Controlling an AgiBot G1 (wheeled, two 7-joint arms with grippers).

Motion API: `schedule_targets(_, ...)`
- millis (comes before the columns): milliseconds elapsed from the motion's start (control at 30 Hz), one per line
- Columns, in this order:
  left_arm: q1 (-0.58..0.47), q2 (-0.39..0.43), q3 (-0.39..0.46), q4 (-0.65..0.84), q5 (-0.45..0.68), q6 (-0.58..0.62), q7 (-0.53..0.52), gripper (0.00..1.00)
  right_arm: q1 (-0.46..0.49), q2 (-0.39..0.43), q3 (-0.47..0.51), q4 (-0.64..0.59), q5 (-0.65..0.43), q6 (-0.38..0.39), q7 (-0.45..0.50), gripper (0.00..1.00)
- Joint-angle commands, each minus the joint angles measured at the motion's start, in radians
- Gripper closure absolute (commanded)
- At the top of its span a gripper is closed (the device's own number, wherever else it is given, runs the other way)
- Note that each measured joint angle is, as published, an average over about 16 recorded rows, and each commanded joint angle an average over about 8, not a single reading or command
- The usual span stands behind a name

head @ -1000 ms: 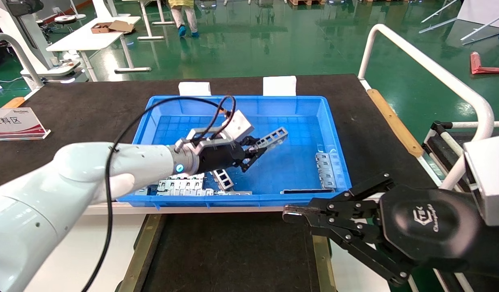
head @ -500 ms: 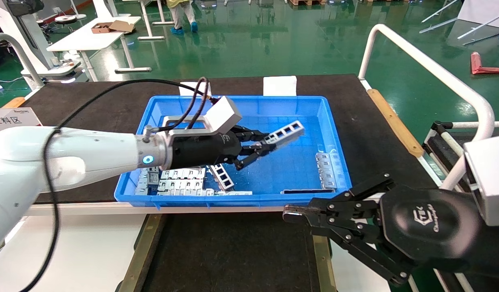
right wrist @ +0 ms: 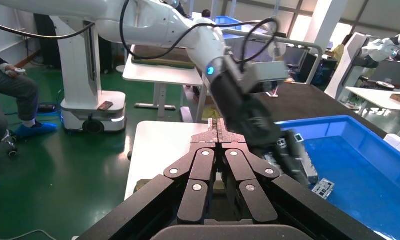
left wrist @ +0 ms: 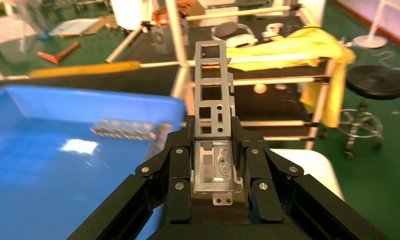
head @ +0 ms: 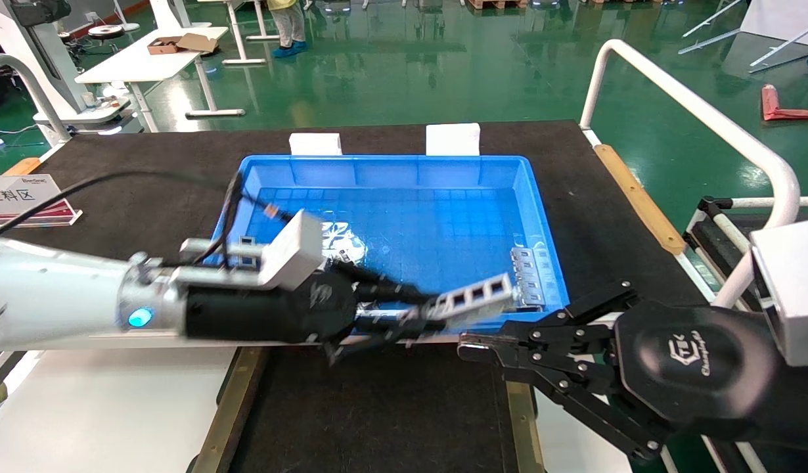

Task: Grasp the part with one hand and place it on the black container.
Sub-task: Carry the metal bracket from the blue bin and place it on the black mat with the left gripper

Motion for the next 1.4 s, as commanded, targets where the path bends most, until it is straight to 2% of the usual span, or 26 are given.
schedule_targets(33, 0.016, -0.027, 0.002, -0.014, -0.002, 0.038, 0.002, 1.0, 0.0, 0.0, 0.0, 0.0, 0.0, 0.0, 0.0, 1.0)
schedule_targets(267, 0.151, -0.128, 0.021, -0.151, -0.004, 0.003, -0.033, 1.0, 0.0, 0.0, 0.0, 0.0, 0.0, 0.0, 0.0, 1.0)
schedule_targets(567, 0.323, -0.19, 0.03, -0.296, -0.016, -0.222, -0.115, 1.0, 0.0, 0.0, 0.0, 0.0, 0.0, 0.0, 0.0, 1.0)
schedule_targets(967, 0.493, -0.108, 0.028, -0.349, -0.053, -0.617, -0.254, 1.0, 0.0, 0.0, -0.001, 0.0, 0.0, 0.0, 0.0, 1.0)
schedule_targets(1400, 0.552, 0.036, 0.025, -0.32, -0.112, -0.953, -0.443, 1.0, 0.0, 0.0, -0.001, 0.0, 0.001, 0.0, 0.0, 1.0)
